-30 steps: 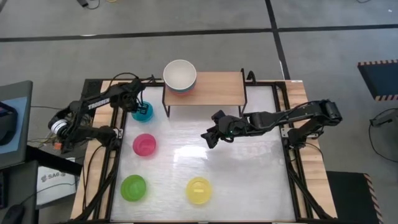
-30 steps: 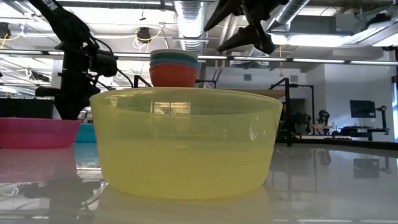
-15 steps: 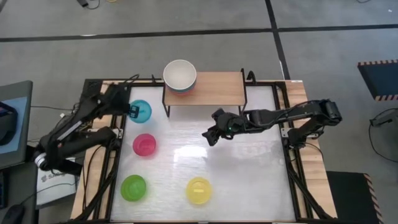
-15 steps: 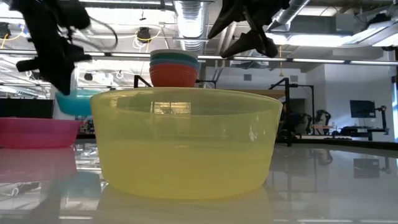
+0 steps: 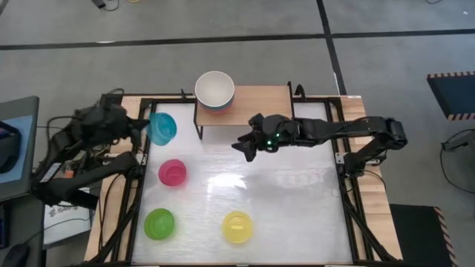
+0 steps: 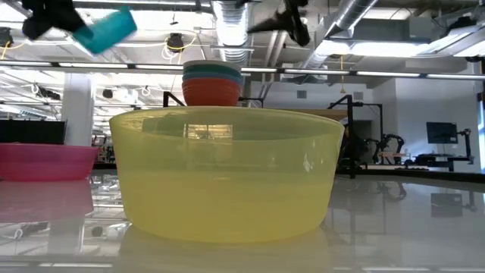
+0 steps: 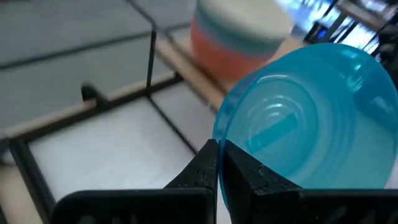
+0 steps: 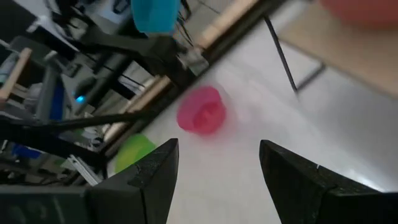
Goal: Place and stack bowls onto a shelf
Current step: Put the light blue bowl on the shelf
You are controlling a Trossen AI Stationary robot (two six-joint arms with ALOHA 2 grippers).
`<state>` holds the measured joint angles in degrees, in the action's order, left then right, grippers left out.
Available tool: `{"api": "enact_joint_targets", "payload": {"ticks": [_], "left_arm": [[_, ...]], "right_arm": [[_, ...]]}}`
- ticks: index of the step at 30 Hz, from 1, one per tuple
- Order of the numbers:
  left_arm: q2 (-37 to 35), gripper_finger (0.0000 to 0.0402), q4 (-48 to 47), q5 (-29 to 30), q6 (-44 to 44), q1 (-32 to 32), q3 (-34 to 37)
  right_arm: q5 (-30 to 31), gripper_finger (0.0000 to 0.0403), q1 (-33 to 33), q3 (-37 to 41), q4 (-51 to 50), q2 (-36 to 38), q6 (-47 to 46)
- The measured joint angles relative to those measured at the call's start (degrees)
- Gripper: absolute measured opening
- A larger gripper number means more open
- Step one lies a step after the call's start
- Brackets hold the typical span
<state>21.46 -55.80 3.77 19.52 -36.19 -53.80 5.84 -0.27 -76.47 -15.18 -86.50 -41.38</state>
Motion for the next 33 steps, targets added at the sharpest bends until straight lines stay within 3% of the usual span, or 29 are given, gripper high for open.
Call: {"api": "enact_joint_targets", "payload": {"ticks": [10,16,25,30,33], "left_arm": [[12.4,0.0000,0.9,1.5,-6.4,0.2,-14.2],[22.0,0.0000,15.5,-1.4,-8.7,4.1,-18.5],[39.0,0.0000,23.5,17.3,-22.4,16.5,-27.3],[47.1,0.0000,32.3,19.9,-27.6,20.9,-30.7],[51.7,0.0000,33.3,24.8,-31.4,22.1,-34.0]], "right_arm": [[5.1,0.0249,-0.7,-6.5,-1.0,0.0,5.6],[22.5,0.0249,1.6,-6.5,-0.5,0.0,14.3],[33.6,0.0249,6.1,-6.6,14.4,1.2,39.3],[41.8,0.0249,7.1,-6.5,20.5,1.3,49.9],[47.1,0.0249,7.1,-6.5,21.7,1.5,52.9]]}}
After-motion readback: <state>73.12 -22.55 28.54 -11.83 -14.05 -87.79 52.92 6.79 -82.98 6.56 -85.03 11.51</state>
